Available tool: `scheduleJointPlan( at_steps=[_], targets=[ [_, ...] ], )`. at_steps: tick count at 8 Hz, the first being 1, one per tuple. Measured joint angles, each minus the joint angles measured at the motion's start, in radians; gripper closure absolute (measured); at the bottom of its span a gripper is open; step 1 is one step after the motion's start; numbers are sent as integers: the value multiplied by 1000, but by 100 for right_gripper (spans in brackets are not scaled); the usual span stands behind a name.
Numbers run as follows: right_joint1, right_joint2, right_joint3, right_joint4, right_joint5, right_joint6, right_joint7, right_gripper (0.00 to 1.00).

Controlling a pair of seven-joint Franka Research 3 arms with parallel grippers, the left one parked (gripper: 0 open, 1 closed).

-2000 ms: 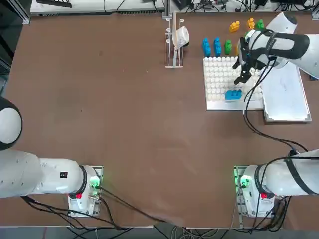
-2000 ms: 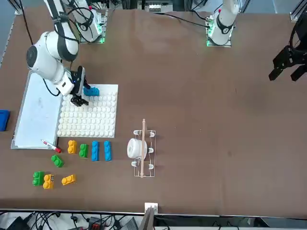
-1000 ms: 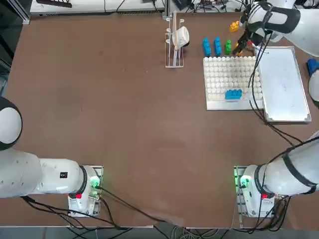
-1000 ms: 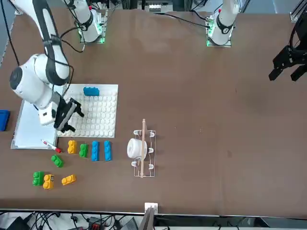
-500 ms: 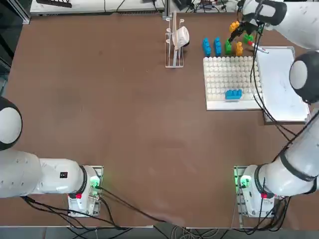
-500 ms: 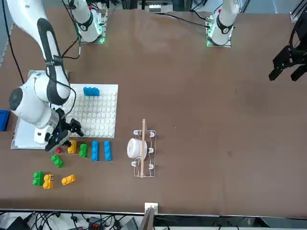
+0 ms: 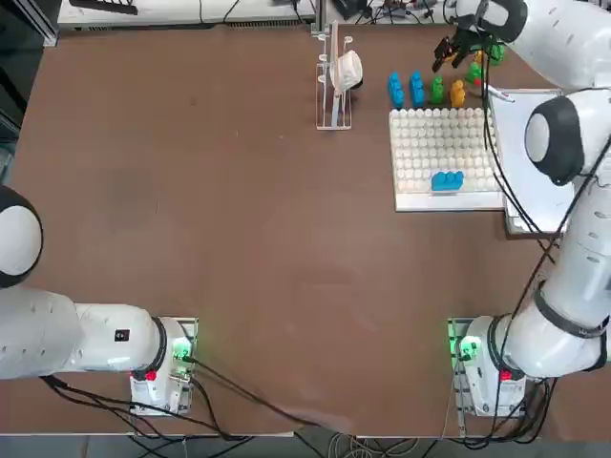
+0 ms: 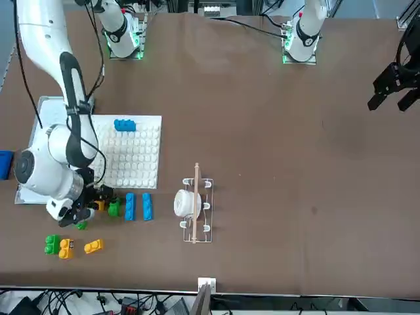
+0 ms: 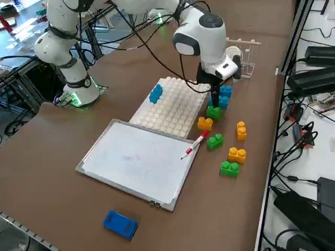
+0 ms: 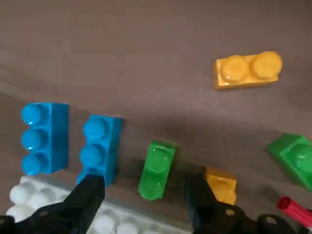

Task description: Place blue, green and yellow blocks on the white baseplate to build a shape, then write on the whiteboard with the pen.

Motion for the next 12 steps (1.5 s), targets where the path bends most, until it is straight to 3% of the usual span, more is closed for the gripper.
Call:
scheduleJointPlan(
  at_steps=[6, 9, 11, 12],
  targets=[
    [12, 103, -6, 39, 0, 2, 167, 1],
    [13, 118, -7, 39, 0, 2, 171, 11],
    [13, 118, -7, 40, -1, 2, 171, 55],
    [13, 118, -8, 41, -7, 1, 167, 59]
  ],
)
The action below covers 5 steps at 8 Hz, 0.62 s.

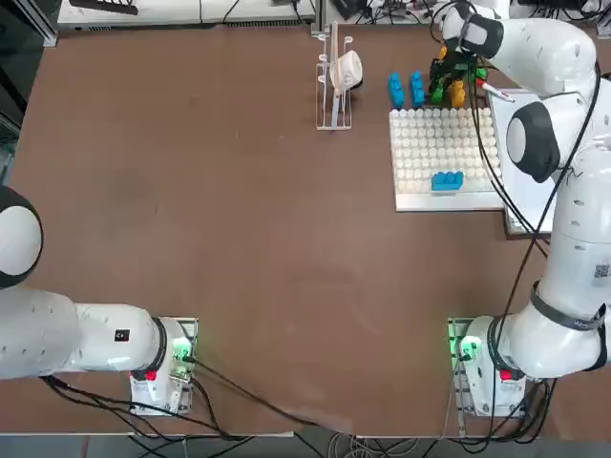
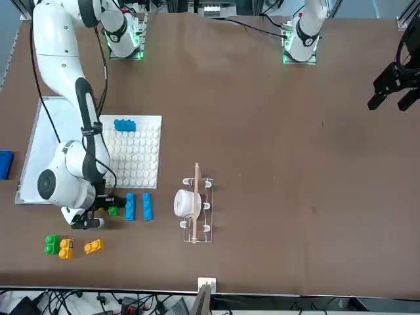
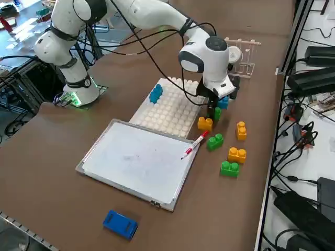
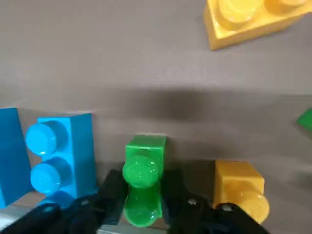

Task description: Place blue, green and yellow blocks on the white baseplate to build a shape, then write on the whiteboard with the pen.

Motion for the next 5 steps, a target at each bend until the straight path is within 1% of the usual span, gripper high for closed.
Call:
scheduleJointPlan(
  at_steps=[3, 4, 5],
  targets=[
    [0, -3, -2, 17, -9, -6, -89, 59],
    [1, -17, -4, 30, -9, -35, -91, 59],
    [13, -44, -18, 30, -9, -81, -91, 59]
  ],
)
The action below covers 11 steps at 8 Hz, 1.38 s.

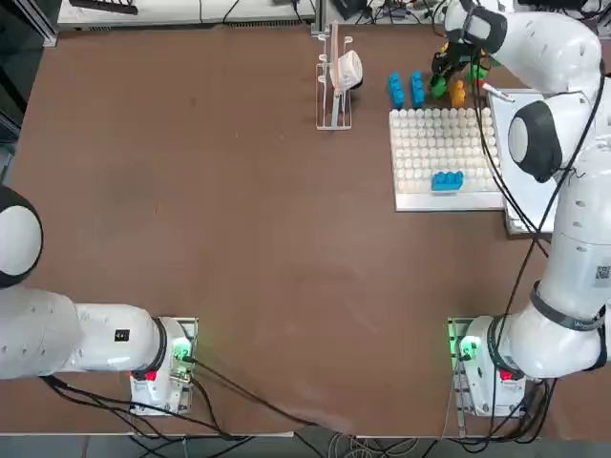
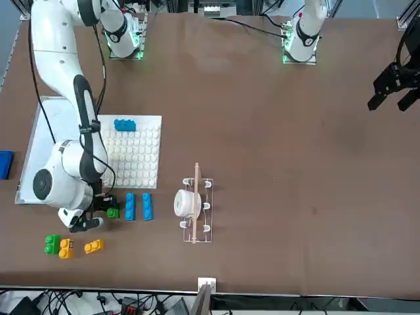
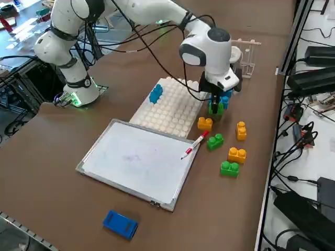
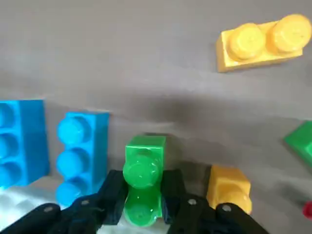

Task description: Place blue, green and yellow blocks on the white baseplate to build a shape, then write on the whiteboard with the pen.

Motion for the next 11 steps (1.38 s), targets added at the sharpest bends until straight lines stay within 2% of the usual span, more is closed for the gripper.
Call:
scheduleJointPlan(
  at_steps=[2, 4, 5, 6, 8, 11],
  targets=[
    [79, -77, -70, -74, 0, -42, 19, 59],
    [184, -196, -142, -242, 0, -24, 48, 59],
    [233, -256, -168, -342, 0, 34, 80, 59],
    [277, -317, -181, -458, 0, 119, 117, 59],
    [333, -416, -185, -654, 0, 245, 189, 59],
    [373, -529, -187, -843, 0, 350, 227, 59]
  ],
)
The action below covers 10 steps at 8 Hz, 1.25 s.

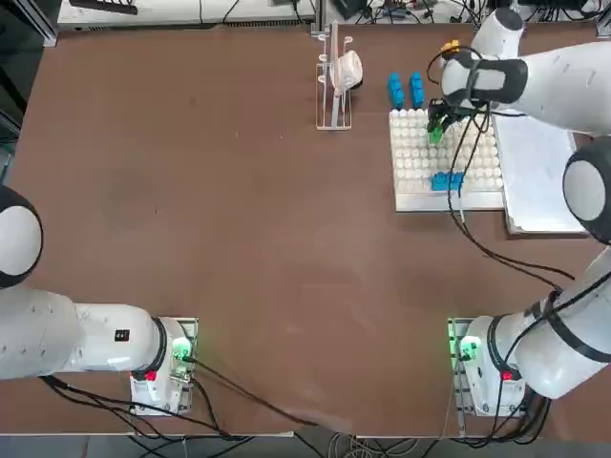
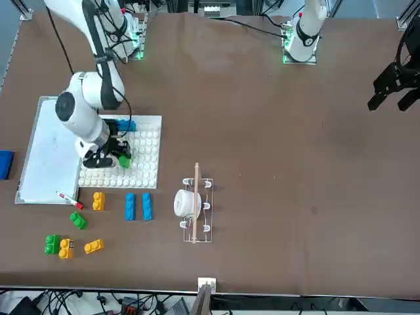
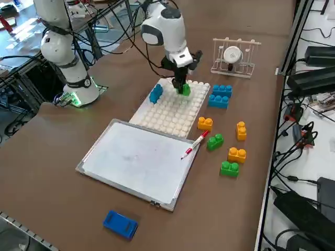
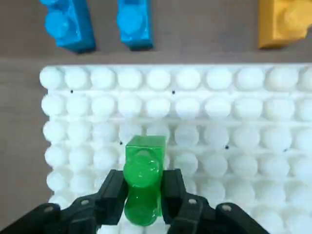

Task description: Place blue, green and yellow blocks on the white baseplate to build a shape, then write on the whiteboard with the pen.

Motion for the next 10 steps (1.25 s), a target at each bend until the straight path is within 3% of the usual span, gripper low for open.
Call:
scheduleJointPlan(
  at_steps=[5, 10],
  targets=[
    [20, -60, -5, -125, 0, 50, 31, 59],
    [21, -102, -6, -185, 0, 65, 32, 59]
  ],
)
